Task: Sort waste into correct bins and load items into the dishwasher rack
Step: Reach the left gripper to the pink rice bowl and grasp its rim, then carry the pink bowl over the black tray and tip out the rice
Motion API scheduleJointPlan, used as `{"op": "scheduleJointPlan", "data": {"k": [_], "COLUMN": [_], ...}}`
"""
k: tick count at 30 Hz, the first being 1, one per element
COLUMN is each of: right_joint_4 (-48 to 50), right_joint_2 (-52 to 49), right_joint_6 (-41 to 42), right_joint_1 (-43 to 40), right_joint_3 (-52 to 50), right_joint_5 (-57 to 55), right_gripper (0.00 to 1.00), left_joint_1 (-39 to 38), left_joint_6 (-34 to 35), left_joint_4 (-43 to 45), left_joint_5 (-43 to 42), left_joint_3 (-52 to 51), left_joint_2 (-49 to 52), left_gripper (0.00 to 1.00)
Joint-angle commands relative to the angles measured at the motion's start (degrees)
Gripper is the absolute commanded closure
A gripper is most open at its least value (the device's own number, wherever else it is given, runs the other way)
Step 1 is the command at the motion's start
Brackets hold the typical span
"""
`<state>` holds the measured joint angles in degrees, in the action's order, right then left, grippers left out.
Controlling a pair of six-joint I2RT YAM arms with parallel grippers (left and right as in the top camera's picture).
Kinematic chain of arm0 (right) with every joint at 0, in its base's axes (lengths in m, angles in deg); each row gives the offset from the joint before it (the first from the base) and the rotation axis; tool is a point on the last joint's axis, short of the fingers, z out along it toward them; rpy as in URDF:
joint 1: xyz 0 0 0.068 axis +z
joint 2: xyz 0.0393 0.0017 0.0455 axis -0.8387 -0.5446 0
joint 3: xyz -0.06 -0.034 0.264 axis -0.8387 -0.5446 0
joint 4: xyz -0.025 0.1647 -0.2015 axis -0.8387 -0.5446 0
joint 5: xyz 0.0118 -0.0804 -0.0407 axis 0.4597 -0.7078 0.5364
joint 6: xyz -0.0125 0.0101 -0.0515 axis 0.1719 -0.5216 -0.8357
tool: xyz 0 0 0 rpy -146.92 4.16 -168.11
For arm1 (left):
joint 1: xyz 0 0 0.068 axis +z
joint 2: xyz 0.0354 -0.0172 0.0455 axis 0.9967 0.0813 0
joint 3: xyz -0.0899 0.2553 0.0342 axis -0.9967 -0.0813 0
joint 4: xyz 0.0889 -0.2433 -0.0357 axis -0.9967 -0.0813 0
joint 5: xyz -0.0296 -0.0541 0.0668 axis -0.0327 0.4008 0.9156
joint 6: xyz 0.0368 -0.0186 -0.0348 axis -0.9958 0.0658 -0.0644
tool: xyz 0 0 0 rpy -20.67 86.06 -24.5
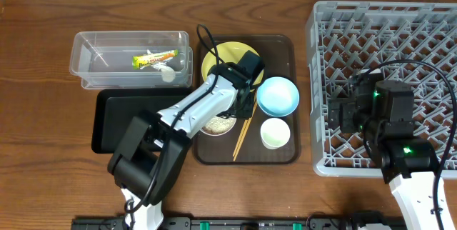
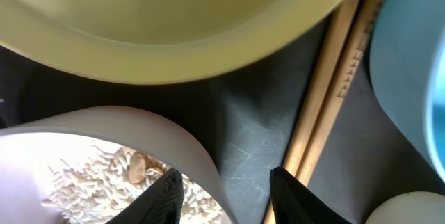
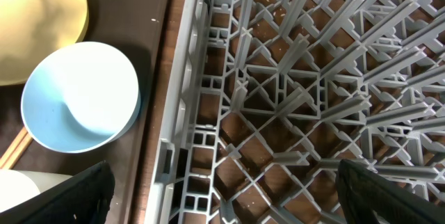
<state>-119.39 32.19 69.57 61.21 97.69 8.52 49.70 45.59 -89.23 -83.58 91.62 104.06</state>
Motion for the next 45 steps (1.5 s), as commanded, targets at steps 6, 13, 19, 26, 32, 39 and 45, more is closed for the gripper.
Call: {"op": "scheduleJointPlan", "data": {"k": [6,13,19,26,32,39,45], "right_joint_4": [-0.04,-0.07,-0.04,-0.07,-0.04,-0.02,-0.02], "right_joint_2": [0.0,0.0,0.0,0.0,0.0,0.0,0.0], "right_joint_6": [0.87,0.87,0.87,0.87,0.83,0.83,0.81], "right_joint_1": [0.26,0.26,0.26,0.26,0.26,0.26,0.26], "right_joint_3": [1.09,1.09,1.09,1.09,1.09,1.09,1.09], "right_joint_5": [0.02,0.02,0.02,0.02,0.0,-0.02,-0.02], "right_gripper": [0.01,0.01,0.01,0.01,0.01,0.01,0.01], "left_joint_1": [-1.92,-2.21,-2.23,-2.21,-2.05,0.92,11.85], "left_joint_6": [-0.33,-0.33,0.74,0.74,0.72,-5.18,-13.51], "left_joint_4": [-0.2,-0.83,-1.64,-2.58,-6.45,-11.19,-14.34], "left_joint_5": [0.52,1.03,2.67,2.67,2.62,-0.24,-13.73], "left_joint_3": [-0.2,-0.2,-0.2,-0.22,1.27,1.62,1.53], "left_joint_2": [0.17,0.17,0.17,0.02,-3.93,-14.69,-20.41], "left_gripper": [0.62,0.76,0.88,0.94,0.94,0.94,0.94]}}
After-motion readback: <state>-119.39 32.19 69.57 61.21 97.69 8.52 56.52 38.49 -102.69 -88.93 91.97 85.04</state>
